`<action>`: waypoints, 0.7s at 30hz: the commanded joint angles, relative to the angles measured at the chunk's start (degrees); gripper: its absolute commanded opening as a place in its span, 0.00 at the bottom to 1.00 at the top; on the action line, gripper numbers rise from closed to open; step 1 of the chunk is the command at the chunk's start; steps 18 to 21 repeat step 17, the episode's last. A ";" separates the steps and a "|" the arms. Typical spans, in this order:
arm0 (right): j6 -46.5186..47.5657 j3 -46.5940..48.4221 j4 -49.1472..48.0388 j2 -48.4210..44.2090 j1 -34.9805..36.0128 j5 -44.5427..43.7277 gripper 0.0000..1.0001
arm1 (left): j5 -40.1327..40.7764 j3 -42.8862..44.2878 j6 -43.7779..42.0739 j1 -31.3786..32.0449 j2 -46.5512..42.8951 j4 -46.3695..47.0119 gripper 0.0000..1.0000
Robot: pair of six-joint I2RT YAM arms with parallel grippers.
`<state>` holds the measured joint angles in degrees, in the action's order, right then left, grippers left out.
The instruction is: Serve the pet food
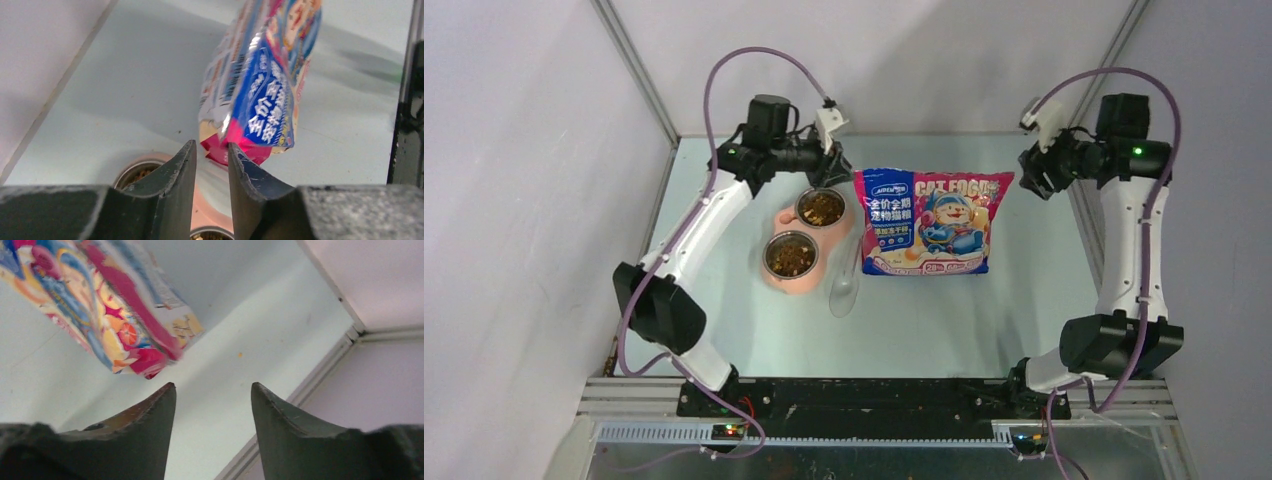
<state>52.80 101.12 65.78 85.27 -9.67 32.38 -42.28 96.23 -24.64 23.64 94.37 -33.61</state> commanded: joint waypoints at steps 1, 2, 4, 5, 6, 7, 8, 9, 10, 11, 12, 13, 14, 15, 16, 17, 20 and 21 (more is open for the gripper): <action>-14.11 5.28 -4.66 -1.65 -5.95 3.27 0.69 | 3.04 1.95 6.85 -7.07 -6.41 2.95 0.38; -18.05 5.08 -6.86 -1.72 -6.88 3.42 0.71 | 3.93 1.00 9.43 -8.33 -7.43 3.25 0.44; -26.58 1.88 -12.21 -2.75 -9.05 2.11 0.75 | 7.34 -0.39 13.32 -12.66 -8.89 4.25 0.55; -30.15 0.61 -14.78 -3.28 -9.64 -1.21 0.77 | 9.65 -0.80 14.32 -13.45 -9.89 4.56 0.65; -36.92 -1.79 -19.19 -4.31 -9.46 -3.70 0.78 | 15.58 -1.64 16.04 -14.43 -10.38 4.53 0.81; -39.45 -2.59 -21.00 -4.71 -9.21 -8.51 0.78 | 22.40 -2.09 16.56 -14.73 -11.65 4.50 0.86; -43.99 -3.76 -23.78 -5.43 -8.58 -10.82 0.79 | 25.40 -3.21 16.60 -15.13 -12.40 4.55 0.95; -45.84 -4.14 -25.00 -5.72 -8.20 -15.06 0.90 | 30.24 -3.93 16.23 -15.25 -13.85 4.98 0.97; -48.40 -4.61 -26.69 -6.21 -7.04 -16.95 0.94 | 32.61 -5.58 15.77 -15.35 -14.69 5.45 0.99; -49.15 -4.70 -27.21 -6.41 -6.64 -20.61 0.98 | 36.79 -6.43 15.73 -15.36 -16.15 6.79 0.99; -49.66 -4.70 -27.81 -6.61 -5.57 -22.15 0.99 | 38.39 -8.06 15.87 -15.44 -16.76 7.54 1.00; -49.74 -4.79 -28.07 -6.65 -5.07 -24.86 0.99 | 40.74 -8.68 15.99 -15.45 -17.62 8.79 1.00; -49.88 -4.70 -28.40 -6.54 -3.90 -26.25 0.99 | 41.42 -9.45 16.46 -15.53 -17.85 9.24 1.00; -50.06 -4.62 -28.46 -6.40 -3.40 -28.58 0.99 | 41.89 -9.64 16.86 -15.54 -17.93 9.65 1.00; -50.49 -4.68 -28.94 -6.41 -2.52 -29.47 0.99 | 42.00 -9.74 17.75 -15.55 -17.83 9.67 1.00; -50.63 -4.96 -29.43 -6.51 -2.18 -30.40 0.99 | 42.08 -9.74 18.30 -15.55 -17.53 9.60 1.00; -50.63 -4.96 -29.43 -6.51 -2.18 -30.40 0.99 | 42.08 -9.74 18.30 -15.55 -17.53 9.60 1.00; -50.63 -4.96 -29.43 -6.51 -2.18 -30.40 0.99 | 42.08 -9.74 18.30 -15.55 -17.53 9.60 1.00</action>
